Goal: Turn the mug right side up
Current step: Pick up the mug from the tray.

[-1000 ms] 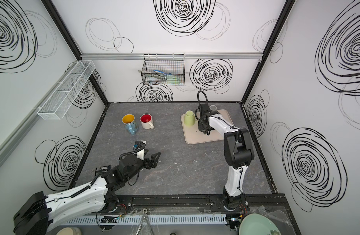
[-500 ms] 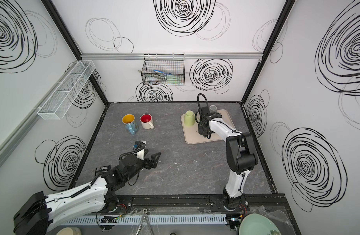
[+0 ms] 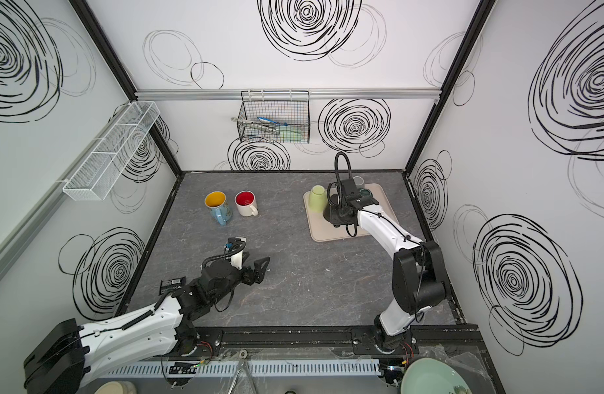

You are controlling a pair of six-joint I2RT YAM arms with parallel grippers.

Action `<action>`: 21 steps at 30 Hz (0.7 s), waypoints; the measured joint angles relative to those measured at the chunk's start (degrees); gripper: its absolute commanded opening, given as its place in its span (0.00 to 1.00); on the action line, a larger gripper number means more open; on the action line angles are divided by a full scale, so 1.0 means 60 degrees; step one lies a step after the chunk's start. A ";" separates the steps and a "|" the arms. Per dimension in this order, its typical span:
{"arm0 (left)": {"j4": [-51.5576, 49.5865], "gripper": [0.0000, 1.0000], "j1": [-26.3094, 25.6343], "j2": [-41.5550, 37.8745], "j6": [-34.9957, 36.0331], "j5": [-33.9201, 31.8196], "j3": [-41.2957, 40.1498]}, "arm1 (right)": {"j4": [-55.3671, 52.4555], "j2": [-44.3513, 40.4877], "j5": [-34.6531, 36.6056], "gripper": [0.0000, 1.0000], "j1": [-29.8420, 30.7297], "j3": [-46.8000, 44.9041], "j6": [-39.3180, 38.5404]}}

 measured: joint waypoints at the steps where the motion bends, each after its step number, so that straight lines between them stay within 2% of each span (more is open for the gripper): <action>1: 0.0004 0.96 0.0000 0.0007 0.0000 0.0000 0.0000 | 0.0018 -0.0091 -0.0087 0.00 0.0000 0.0000 0.0036; 10: 0.0007 0.96 0.0000 0.0018 0.0000 0.0040 0.0000 | 0.0321 -0.1067 -0.1180 0.00 0.0000 -0.0342 0.0350; 21: 0.0007 0.96 0.0000 0.0022 0.0000 0.0138 0.0004 | 0.1847 -0.3180 -0.2539 0.00 0.0004 -0.2324 0.0863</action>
